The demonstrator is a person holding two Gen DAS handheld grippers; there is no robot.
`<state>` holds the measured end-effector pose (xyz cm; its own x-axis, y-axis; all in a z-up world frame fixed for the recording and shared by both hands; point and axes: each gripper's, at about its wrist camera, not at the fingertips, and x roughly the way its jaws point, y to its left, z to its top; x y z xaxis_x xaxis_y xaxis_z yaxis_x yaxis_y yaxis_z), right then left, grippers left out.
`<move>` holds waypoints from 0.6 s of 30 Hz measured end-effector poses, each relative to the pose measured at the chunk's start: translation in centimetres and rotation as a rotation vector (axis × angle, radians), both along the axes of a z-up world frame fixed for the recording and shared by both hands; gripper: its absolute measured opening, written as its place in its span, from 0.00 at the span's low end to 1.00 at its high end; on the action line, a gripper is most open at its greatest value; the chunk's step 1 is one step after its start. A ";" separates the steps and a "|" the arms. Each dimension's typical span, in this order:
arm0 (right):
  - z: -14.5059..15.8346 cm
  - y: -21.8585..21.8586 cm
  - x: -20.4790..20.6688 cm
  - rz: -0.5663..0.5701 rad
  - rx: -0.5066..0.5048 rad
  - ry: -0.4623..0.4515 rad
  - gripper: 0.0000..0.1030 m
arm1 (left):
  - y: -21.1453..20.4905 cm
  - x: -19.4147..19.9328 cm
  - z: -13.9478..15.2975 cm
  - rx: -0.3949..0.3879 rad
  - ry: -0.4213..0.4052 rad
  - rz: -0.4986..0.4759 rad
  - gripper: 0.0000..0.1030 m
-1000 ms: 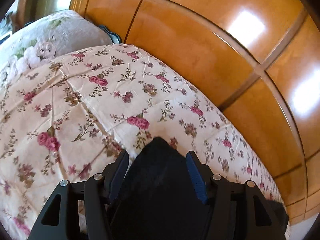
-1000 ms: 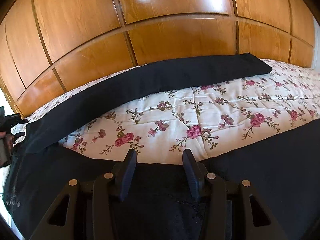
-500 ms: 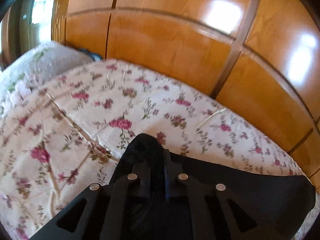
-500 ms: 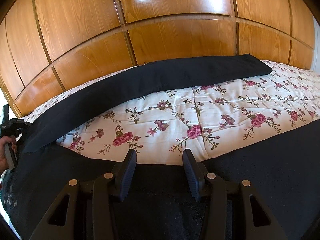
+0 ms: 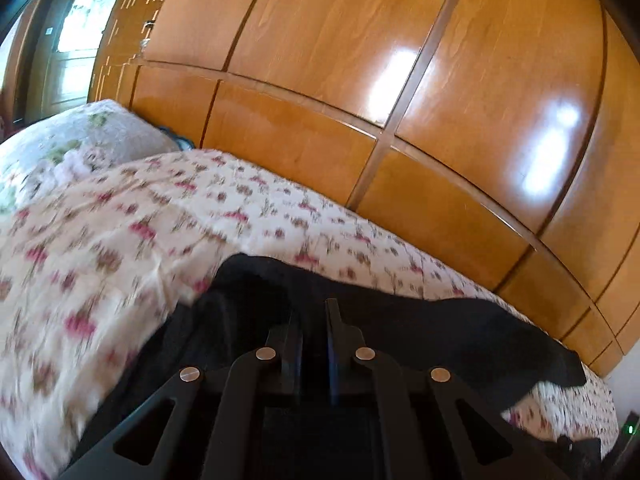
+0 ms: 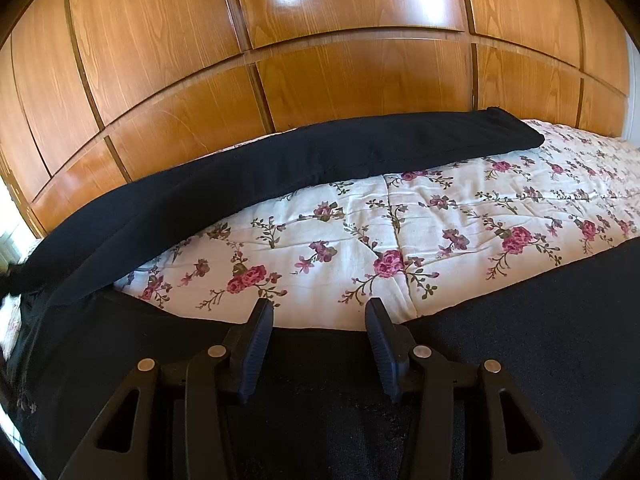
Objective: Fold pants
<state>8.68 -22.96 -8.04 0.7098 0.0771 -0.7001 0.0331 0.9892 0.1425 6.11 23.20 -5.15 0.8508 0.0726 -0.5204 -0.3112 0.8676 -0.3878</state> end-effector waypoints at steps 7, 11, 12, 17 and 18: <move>0.0 0.0 0.0 -0.001 0.000 0.000 0.47 | 1.0 -1.0 -3.9 -0.152 0.060 0.034 0.08; 0.0 0.0 0.0 -0.003 -0.003 0.002 0.47 | 1.0 -1.3 -4.4 -0.171 0.059 0.033 0.08; 0.0 0.1 0.0 -0.004 -0.014 0.009 0.47 | 0.9 -1.3 -4.4 -0.161 0.059 0.035 0.08; 0.4 2.2 1.3 0.019 -0.161 0.096 0.50 | 0.8 -1.5 -4.5 -0.150 0.056 0.039 0.08; 0.5 2.5 1.6 0.024 -0.180 0.109 0.50 | 0.7 -1.5 -4.4 -0.144 0.056 0.040 0.08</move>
